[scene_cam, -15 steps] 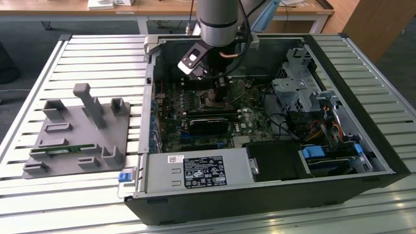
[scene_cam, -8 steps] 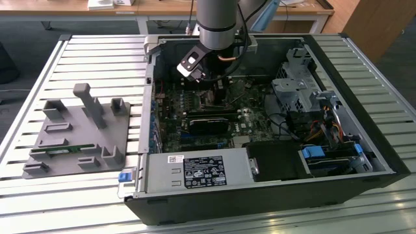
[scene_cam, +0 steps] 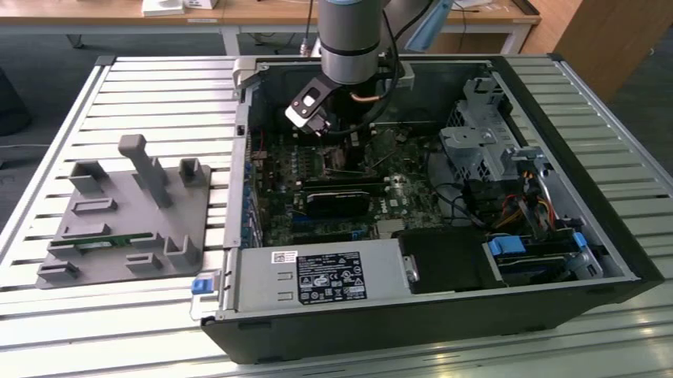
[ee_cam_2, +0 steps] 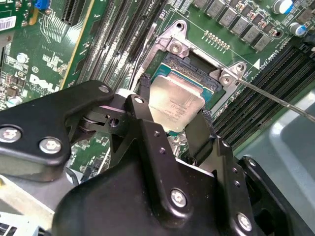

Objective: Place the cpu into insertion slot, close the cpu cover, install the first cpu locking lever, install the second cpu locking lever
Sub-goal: 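Place the cpu into insertion slot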

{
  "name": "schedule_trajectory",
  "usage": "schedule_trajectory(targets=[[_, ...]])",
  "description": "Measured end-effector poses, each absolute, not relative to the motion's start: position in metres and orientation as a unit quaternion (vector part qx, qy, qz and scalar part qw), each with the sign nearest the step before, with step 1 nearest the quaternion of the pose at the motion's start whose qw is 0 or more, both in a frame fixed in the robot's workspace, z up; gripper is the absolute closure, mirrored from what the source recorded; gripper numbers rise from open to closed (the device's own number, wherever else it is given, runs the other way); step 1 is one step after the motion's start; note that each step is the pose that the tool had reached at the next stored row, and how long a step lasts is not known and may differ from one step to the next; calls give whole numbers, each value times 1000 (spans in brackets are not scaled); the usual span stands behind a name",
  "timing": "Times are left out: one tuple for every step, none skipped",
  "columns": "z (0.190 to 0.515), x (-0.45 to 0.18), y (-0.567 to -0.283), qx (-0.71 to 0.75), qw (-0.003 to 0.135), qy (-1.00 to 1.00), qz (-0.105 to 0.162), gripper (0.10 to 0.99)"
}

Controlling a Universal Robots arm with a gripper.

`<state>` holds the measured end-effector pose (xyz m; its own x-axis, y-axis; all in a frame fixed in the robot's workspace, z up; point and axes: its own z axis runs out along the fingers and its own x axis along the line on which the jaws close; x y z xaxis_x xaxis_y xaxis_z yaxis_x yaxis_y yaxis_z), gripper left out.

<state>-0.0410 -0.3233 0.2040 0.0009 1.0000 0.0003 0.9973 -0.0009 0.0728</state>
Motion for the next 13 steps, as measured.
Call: schedule_trajectory(targets=[[203, -41, -323, 708, 26, 706, 26, 549], [203, -41, -323, 708, 26, 705, 26, 549], [203, -41, -323, 709, 26, 705, 26, 549], [202, -41, -322, 709, 26, 705, 26, 549], [202, -41, -322, 709, 26, 705, 26, 549], [201, -41, -322, 709, 26, 704, 26, 549], [201, -41, -321, 709, 26, 704, 26, 549], [200, -41, -321, 709, 26, 705, 26, 549], [200, -42, -321, 709, 26, 704, 26, 549], [200, -42, -321, 709, 26, 704, 26, 549], [199, -42, -321, 709, 26, 704, 26, 549], [199, -42, -321, 709, 26, 705, 26, 549], [198, -43, -321, 709, 26, 704, 26, 549]])
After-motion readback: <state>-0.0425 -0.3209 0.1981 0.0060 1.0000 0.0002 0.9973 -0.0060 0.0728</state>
